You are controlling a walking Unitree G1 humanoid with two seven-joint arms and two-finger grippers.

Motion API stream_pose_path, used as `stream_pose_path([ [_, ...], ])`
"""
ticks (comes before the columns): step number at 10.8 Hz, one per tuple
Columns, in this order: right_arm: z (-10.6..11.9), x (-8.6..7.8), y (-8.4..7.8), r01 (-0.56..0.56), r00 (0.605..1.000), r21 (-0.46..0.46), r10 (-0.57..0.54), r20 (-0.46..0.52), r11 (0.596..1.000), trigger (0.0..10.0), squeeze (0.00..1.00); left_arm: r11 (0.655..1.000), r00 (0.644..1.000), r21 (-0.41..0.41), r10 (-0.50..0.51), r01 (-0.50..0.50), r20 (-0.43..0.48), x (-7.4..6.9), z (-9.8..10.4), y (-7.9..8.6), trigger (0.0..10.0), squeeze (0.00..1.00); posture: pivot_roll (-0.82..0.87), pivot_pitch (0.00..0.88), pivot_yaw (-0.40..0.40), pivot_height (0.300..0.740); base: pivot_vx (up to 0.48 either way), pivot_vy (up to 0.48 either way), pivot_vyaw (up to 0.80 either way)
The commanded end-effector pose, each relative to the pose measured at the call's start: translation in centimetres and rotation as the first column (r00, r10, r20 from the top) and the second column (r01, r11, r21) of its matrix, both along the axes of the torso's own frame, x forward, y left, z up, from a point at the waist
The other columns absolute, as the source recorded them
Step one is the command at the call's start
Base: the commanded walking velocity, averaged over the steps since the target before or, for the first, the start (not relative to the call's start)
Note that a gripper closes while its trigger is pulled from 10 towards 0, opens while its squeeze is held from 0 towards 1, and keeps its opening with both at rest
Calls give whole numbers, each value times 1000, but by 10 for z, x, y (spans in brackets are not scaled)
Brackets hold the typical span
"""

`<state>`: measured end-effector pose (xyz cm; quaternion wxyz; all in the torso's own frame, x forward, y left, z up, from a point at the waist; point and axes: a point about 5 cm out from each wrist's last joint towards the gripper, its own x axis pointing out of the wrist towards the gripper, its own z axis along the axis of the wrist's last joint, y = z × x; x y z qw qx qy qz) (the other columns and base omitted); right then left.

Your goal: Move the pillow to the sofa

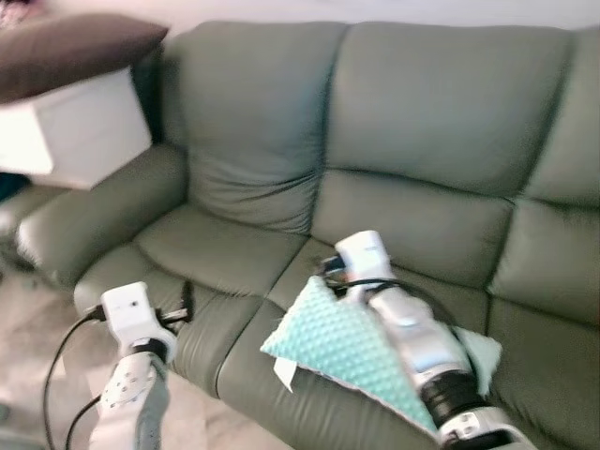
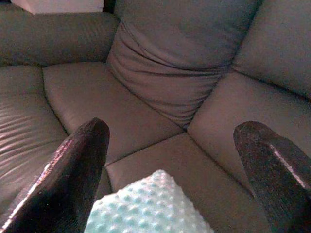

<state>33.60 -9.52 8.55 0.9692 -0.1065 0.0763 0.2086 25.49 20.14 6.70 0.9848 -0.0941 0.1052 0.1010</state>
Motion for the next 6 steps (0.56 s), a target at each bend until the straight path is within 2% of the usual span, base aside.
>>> stream_pose_path([
  [1,3,0,14,-38,999,18,38,8,999,10000,0,1000,1000,17,23,-23,-3,-1,2,7,10000,0,-142,0,106,740,0,0,800],
  [4,2,-1,17,-50,999,25,50,3,998,10000,0,998,999,41,46,-45,-25,-6,-3,9,10000,0,-126,0,90,740,0,0,796],
  [6,3,0,23,-93,996,16,93,-1,996,10000,0,994,995,49,97,-96,-6,-8,-3,11,10000,0,-110,0,49,740,0,0,0],
])
